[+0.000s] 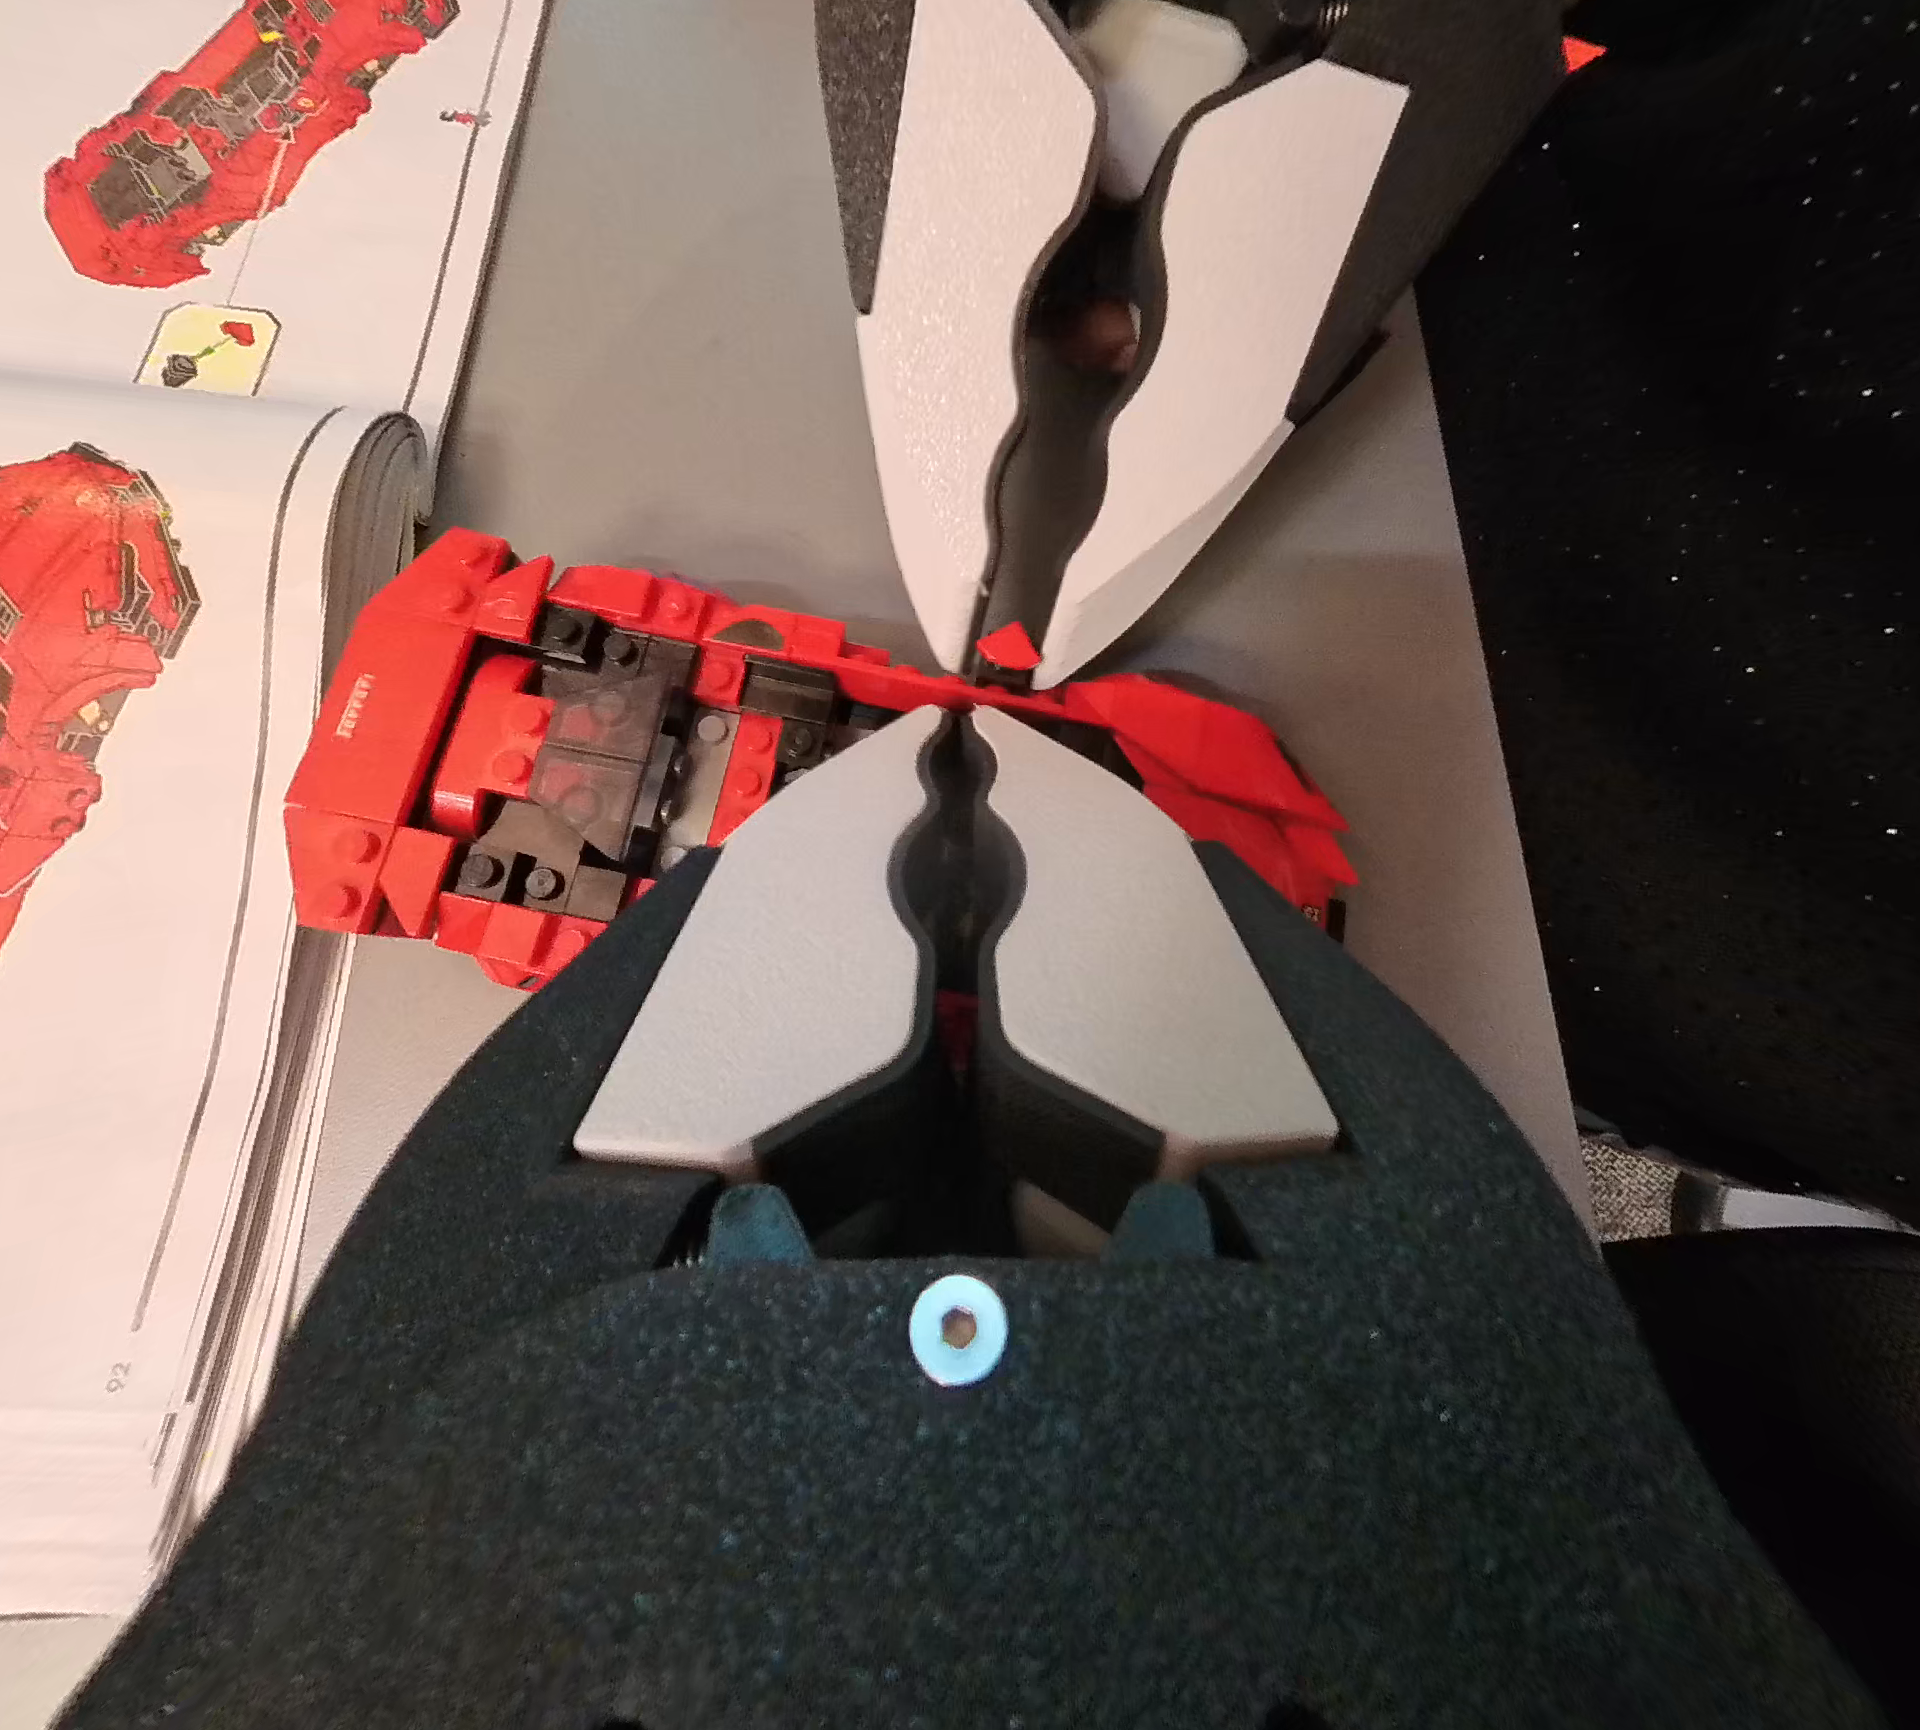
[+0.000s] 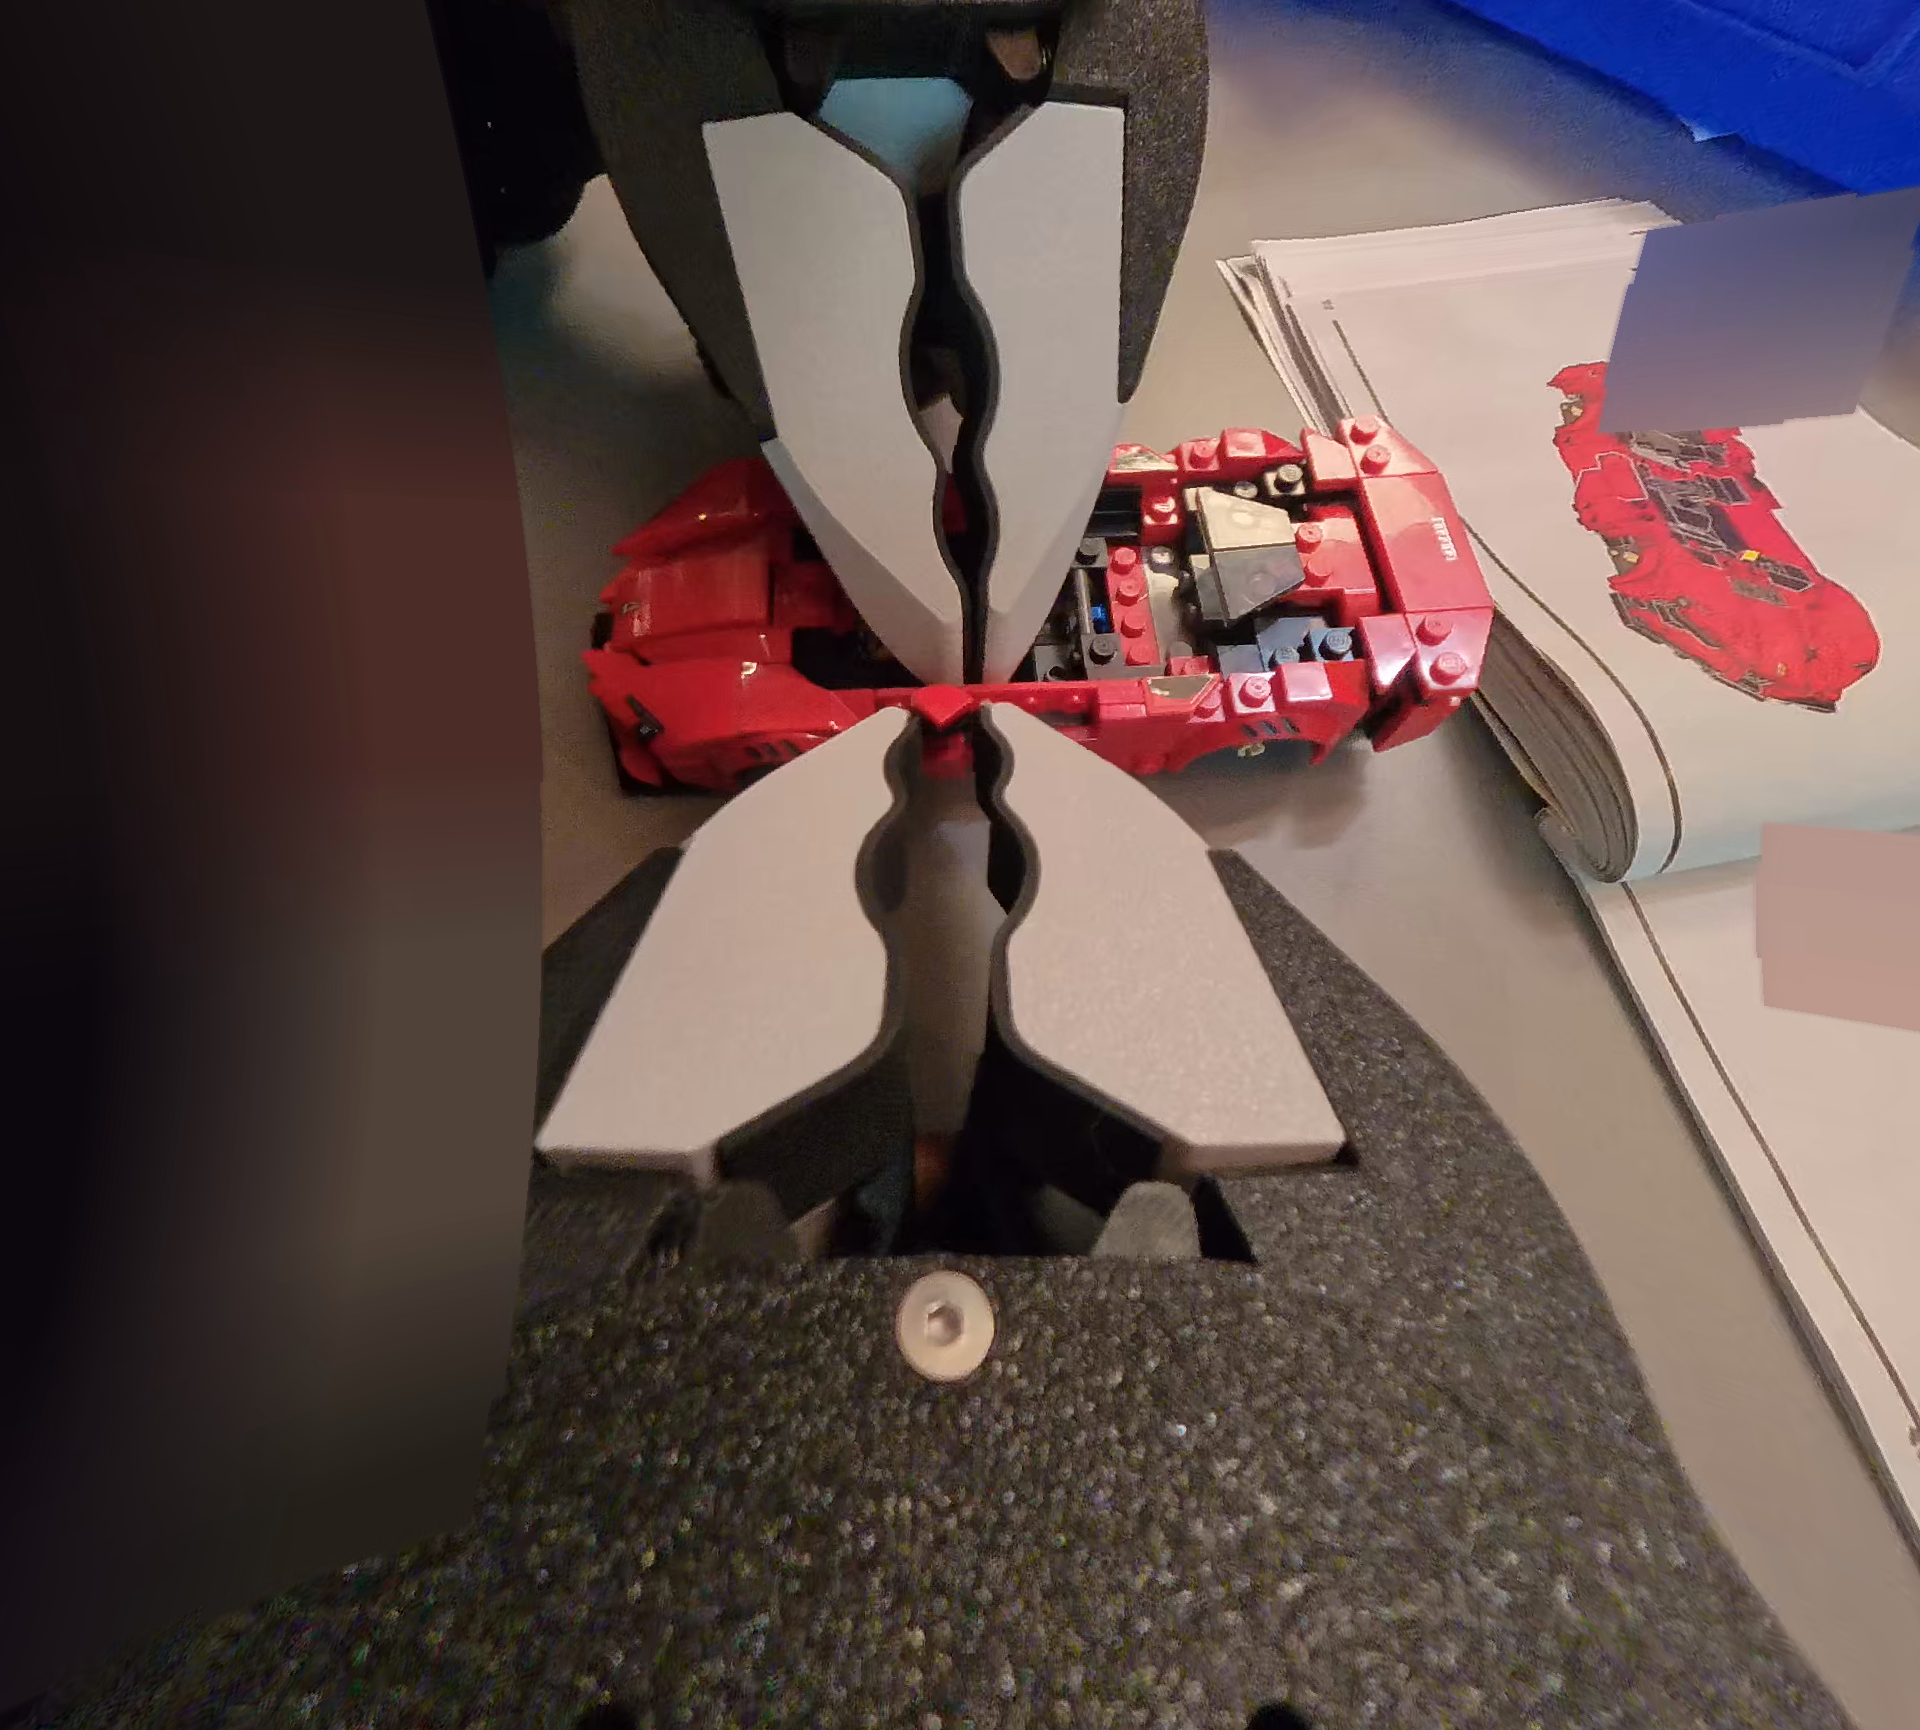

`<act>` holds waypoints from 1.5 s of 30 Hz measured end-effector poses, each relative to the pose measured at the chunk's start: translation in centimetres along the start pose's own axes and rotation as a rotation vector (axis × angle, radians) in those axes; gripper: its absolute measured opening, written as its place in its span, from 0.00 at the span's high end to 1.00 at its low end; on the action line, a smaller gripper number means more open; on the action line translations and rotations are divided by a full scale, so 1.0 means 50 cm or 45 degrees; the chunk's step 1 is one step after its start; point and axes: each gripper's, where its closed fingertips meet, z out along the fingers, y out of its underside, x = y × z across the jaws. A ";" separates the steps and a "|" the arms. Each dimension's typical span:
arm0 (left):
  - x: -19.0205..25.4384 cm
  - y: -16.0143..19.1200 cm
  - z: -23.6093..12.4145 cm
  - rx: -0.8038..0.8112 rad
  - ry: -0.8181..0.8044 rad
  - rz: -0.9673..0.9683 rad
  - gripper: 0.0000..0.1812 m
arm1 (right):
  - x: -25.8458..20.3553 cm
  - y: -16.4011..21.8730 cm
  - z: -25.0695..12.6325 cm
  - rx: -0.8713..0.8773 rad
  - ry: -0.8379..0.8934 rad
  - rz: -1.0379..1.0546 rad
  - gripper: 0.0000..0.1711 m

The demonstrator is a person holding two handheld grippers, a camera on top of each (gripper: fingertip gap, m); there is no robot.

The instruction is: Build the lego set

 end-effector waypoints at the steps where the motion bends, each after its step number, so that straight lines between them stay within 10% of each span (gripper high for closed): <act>1: 0.001 0.000 0.000 -0.004 0.001 0.001 1.00 | 0.001 0.000 0.000 -0.001 0.000 0.002 0.93; 45: 0.002 0.002 0.004 -0.006 -0.020 0.010 1.00 | 0.001 0.008 0.001 -0.318 0.140 -0.157 0.96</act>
